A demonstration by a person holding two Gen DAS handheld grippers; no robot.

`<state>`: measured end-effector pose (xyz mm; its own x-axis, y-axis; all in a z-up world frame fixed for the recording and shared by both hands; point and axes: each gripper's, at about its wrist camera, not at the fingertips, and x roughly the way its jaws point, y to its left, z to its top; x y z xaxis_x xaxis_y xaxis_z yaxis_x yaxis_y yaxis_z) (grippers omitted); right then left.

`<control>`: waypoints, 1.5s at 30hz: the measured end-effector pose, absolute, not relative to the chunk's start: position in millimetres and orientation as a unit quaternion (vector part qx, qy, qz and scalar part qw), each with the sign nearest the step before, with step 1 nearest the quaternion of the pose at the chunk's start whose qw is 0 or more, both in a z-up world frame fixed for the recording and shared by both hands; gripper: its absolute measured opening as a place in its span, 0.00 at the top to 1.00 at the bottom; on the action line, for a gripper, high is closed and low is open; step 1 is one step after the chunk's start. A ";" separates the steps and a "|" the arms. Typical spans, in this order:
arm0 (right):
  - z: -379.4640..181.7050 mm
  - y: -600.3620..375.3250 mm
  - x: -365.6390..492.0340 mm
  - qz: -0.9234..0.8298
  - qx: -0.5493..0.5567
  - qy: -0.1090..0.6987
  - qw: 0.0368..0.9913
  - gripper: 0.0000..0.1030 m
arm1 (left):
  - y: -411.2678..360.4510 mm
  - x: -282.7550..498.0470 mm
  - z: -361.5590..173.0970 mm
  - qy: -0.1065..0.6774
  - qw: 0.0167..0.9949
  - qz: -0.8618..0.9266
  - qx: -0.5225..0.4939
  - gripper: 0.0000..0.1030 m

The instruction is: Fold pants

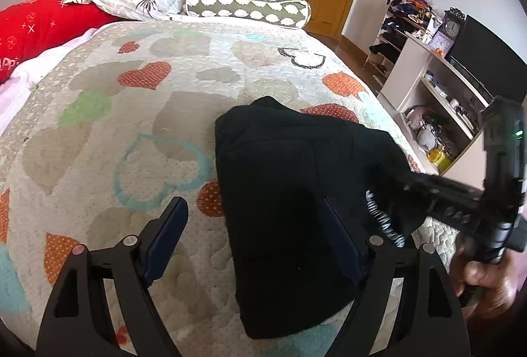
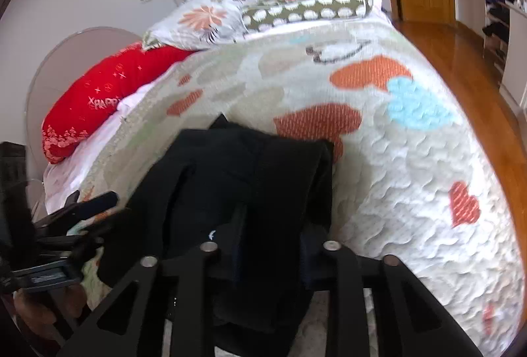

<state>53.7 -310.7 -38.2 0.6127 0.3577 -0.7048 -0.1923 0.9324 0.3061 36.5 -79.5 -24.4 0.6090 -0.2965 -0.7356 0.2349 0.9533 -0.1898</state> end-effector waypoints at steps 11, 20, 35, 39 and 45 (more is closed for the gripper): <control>-46.1 -319.9 51.1 0.141 0.119 0.428 0.885 0.64 | -85.6 41.1 -42.4 0.439 0.884 -0.157 -0.044 0.18; -38.8 -319.7 42.2 0.135 0.108 0.420 0.891 0.58 | -82.4 41.0 -37.4 0.439 0.883 -0.158 -0.050 0.18; -76.4 -339.0 55.5 0.187 0.206 0.437 0.856 0.35 | -69.4 64.0 -59.7 0.481 0.840 -0.213 -0.134 0.08; -78.7 -334.4 62.0 0.203 0.209 0.431 0.854 0.32 | -76.0 67.9 -62.4 0.484 0.835 -0.225 -0.132 0.00; -79.3 -322.5 68.7 0.214 0.205 0.426 0.855 0.34 | -82.7 70.7 -63.0 0.488 0.834 -0.231 -0.112 0.00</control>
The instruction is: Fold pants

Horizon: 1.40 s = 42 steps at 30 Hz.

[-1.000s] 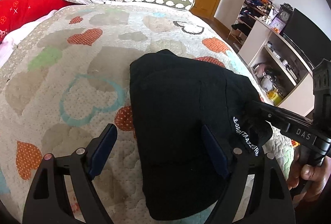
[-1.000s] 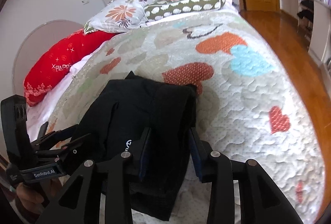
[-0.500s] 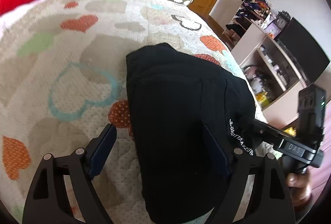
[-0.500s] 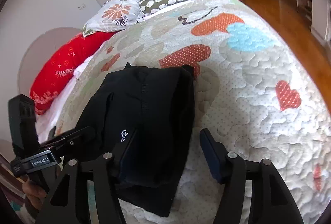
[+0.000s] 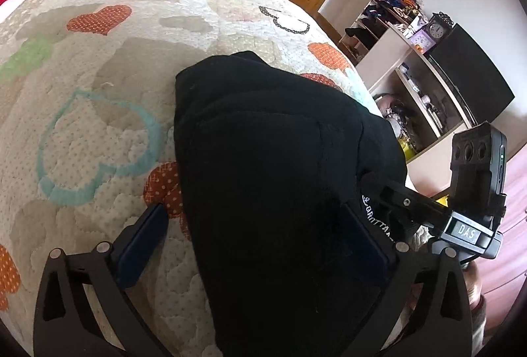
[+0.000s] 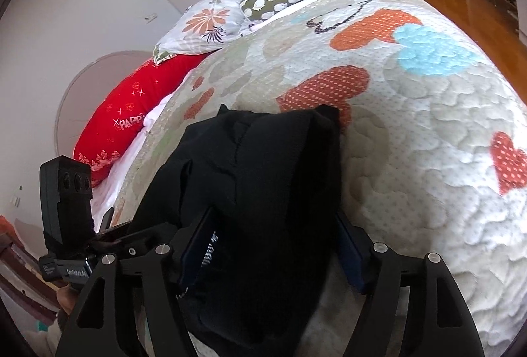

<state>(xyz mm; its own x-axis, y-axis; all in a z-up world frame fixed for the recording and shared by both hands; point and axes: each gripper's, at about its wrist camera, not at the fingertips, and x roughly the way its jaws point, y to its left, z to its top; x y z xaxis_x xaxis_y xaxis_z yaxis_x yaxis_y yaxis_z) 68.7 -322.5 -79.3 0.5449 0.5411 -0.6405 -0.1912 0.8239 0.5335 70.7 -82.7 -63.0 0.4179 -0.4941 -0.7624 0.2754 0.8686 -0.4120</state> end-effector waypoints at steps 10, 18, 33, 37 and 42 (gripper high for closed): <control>-36.6 -306.4 63.2 0.240 0.195 0.384 0.870 0.68 | -67.8 67.9 -40.0 0.465 0.841 -0.247 -0.124 0.55; -13.2 -266.0 110.0 0.252 0.189 0.363 0.877 0.68 | -32.8 99.5 -5.2 0.430 0.870 -0.214 -0.111 0.55; -22.8 -255.3 132.5 0.165 0.120 0.388 0.899 0.55 | 5.3 127.2 -38.4 0.459 0.873 -0.121 -0.112 0.22; -1.6 -239.3 135.1 0.192 0.093 0.374 0.903 0.57 | -4.8 114.7 -21.9 0.434 0.893 -0.097 -0.075 0.22; -9.1 -210.1 157.5 0.204 0.062 0.387 0.897 0.62 | -18.9 117.1 -28.5 0.432 0.897 -0.081 -0.046 0.22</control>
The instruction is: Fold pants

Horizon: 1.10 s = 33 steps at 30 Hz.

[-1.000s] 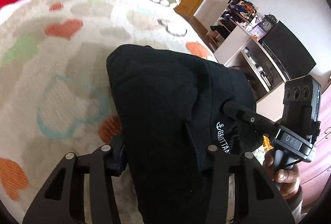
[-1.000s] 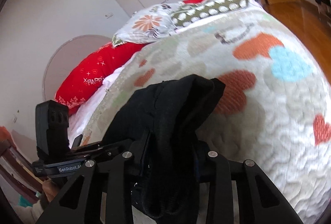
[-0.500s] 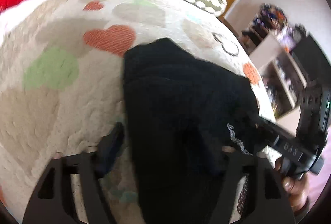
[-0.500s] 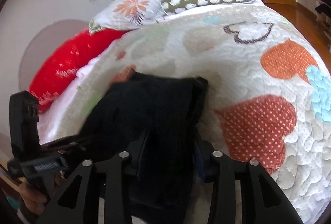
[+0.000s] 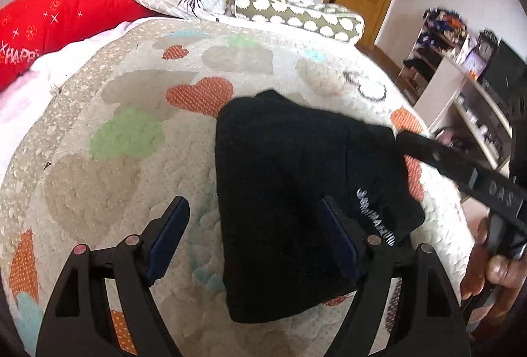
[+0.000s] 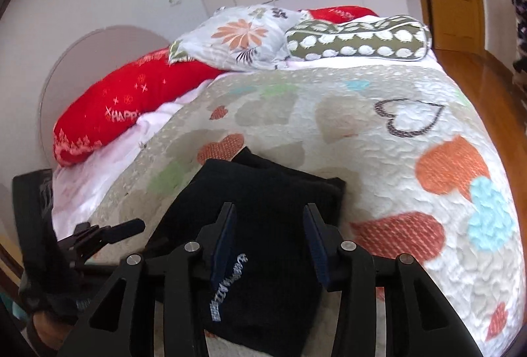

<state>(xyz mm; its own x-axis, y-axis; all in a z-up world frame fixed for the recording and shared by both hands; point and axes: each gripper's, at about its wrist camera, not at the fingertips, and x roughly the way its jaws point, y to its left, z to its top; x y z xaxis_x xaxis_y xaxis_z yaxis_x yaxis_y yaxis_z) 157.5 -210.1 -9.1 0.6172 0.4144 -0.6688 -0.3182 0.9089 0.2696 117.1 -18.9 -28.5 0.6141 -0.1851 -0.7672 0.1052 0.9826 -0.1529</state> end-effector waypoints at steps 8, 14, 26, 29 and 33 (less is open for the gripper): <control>-52.3 -203.1 184.3 0.176 0.039 0.435 0.882 0.68 | -26.1 121.4 -43.7 0.437 0.896 -0.075 -0.036 0.21; -34.6 -216.0 163.9 0.183 0.050 0.423 0.886 0.65 | -32.2 117.4 -42.2 0.432 0.899 -0.068 -0.028 0.21; -38.9 -210.7 110.1 0.177 -0.003 0.424 0.888 0.64 | -29.1 97.9 -35.5 0.422 0.905 -0.055 -0.022 0.22; -55.3 -212.7 113.1 0.168 0.004 0.430 0.887 0.57 | -28.7 98.1 -41.2 0.423 0.904 -0.059 -0.033 0.21; -48.9 -218.5 110.5 0.172 0.023 0.427 0.888 0.56 | -29.3 95.2 -40.5 0.417 0.906 -0.056 -0.038 0.21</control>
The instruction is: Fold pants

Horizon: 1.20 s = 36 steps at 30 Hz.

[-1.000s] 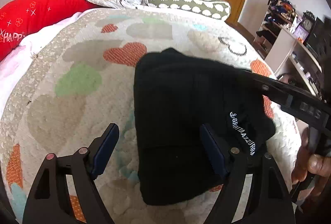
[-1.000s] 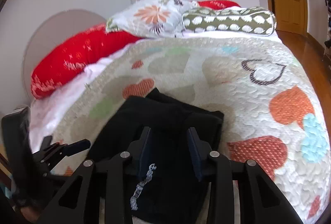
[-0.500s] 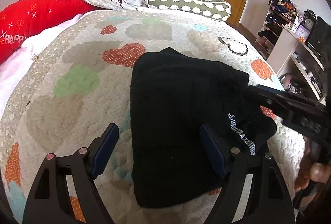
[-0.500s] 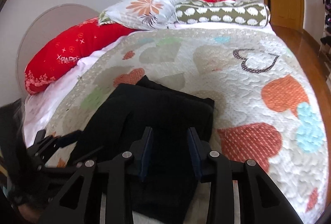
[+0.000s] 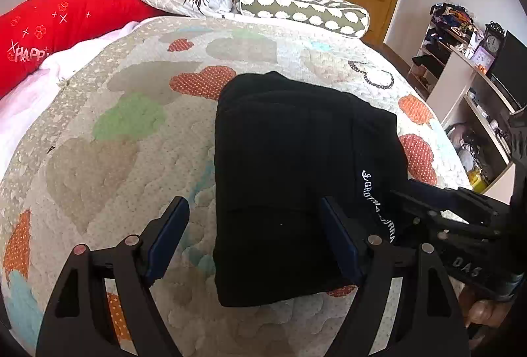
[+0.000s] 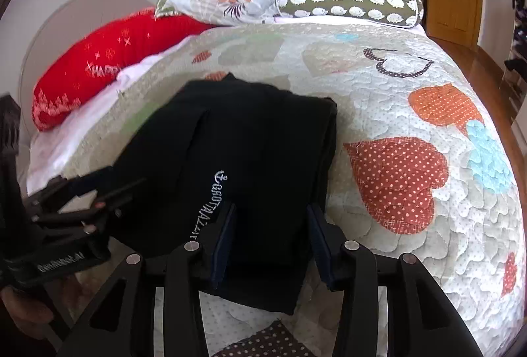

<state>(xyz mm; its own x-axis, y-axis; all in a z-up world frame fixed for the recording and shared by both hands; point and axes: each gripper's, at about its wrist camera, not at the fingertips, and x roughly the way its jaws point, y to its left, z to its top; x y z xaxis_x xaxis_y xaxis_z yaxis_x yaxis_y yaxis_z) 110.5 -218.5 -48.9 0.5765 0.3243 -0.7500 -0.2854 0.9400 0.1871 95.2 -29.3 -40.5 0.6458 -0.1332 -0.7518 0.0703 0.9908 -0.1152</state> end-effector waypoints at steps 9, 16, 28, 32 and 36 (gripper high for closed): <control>-21.7 -226.2 86.6 0.150 0.040 0.389 0.908 0.43 | -34.4 81.3 -28.3 0.397 0.917 -0.036 -0.023 0.21; -8.0 -231.3 74.7 0.134 0.047 0.373 0.917 0.34 | -31.4 60.9 -9.7 0.362 0.932 -0.015 -0.018 0.21; 0.4 -231.0 56.0 0.129 0.047 0.362 0.922 0.27 | -33.1 35.0 4.7 0.343 0.939 0.014 0.011 0.19; 1.4 -230.8 50.1 0.131 0.051 0.362 0.921 0.22 | -33.4 26.8 7.6 0.336 0.942 0.019 0.015 0.19; 3.1 -228.8 44.4 0.129 0.042 0.362 0.922 0.22 | -31.4 19.8 12.9 0.325 0.945 0.017 0.005 0.18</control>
<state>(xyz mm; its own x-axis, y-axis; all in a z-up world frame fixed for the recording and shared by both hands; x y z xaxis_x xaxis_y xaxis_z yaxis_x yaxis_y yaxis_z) 44.4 -228.8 3.1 0.7042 0.2679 -0.6575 -0.2075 0.9633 0.1702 19.8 -31.4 12.9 0.7880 0.0361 -0.6146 -0.0290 0.9993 0.0214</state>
